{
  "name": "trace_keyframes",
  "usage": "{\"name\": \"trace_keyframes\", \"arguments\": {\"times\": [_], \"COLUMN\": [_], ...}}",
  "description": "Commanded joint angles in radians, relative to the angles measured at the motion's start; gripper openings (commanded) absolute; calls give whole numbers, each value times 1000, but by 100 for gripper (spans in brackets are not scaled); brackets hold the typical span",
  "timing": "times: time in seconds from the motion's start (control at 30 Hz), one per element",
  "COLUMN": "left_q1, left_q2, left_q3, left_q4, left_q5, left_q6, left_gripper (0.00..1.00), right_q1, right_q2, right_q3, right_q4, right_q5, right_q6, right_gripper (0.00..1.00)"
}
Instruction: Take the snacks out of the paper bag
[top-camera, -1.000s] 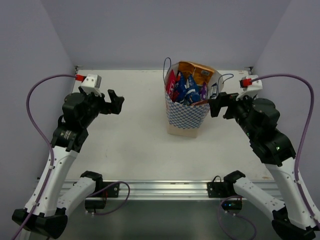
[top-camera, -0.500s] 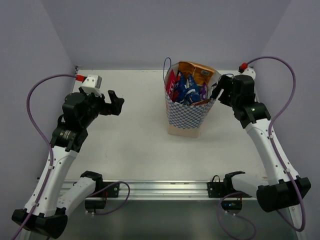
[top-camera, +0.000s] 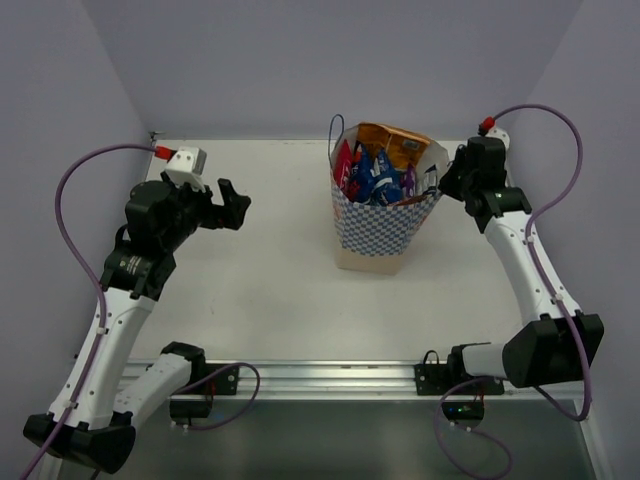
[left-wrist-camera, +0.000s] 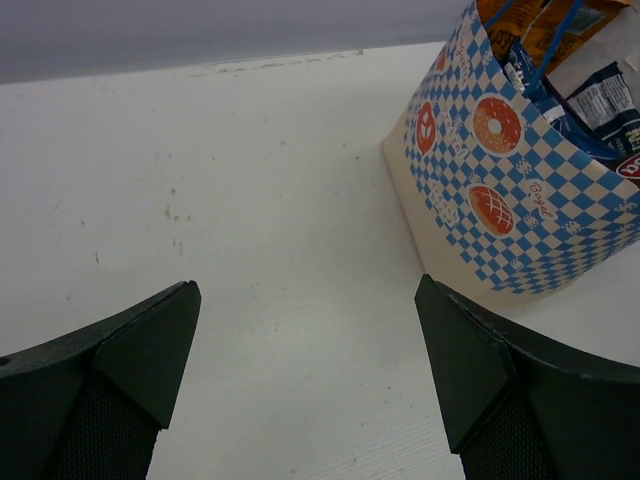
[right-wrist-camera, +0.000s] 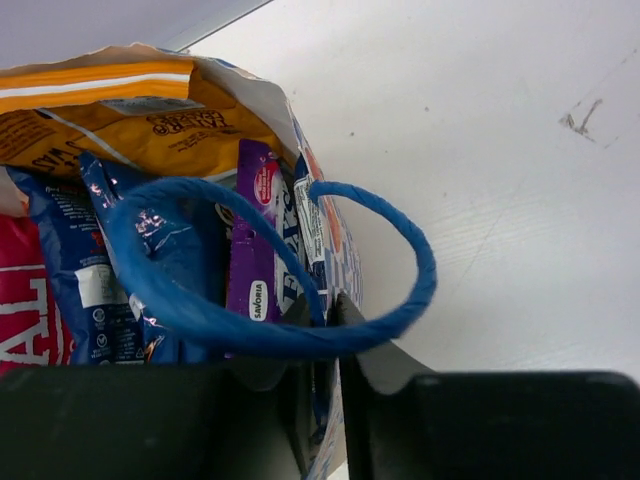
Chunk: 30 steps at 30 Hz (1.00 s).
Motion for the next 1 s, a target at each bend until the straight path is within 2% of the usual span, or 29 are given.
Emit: {"name": "trace_keyframes", "arguments": {"times": [0.0, 0.1, 0.37, 0.47, 0.53, 0.63, 0.73, 0.77, 0.9, 0.97], "left_q1": [-7, -5, -7, -19, -33, -97, -209, -262, -349, -392], "left_q2": [18, 41, 138, 171, 191, 231, 277, 302, 360, 388], "left_q3": [59, 80, 206, 253, 289, 319, 355, 361, 378, 381], "left_q4": [5, 7, 26, 42, 45, 57, 65, 65, 89, 111], "left_q5": [49, 65, 165, 206, 208, 173, 115, 78, 14, -13], "left_q6": [20, 23, -4, -27, -38, -49, -52, -55, -98, -104], "left_gripper": [98, 98, 98, 98, 99, 99, 99, 99, 99, 99], "right_q1": [-8, -10, 2, 48, 102, 177, 197, 197, 199, 199], "right_q2": [27, 42, -8, -46, -76, -143, -197, -203, -180, -168], "right_q3": [78, 141, 245, 230, 161, 40, -32, -34, 29, 33], "right_q4": [37, 18, 109, 157, 210, 358, 503, 525, 505, 550], "right_q5": [-38, -71, -215, -223, -180, -91, -95, -103, -149, -182], "right_q6": [-95, -164, -384, -487, -592, -706, -755, -763, -818, -846], "right_gripper": [9, 0, 0, 0, 0, 0, 0, 0, 0, 0]}}
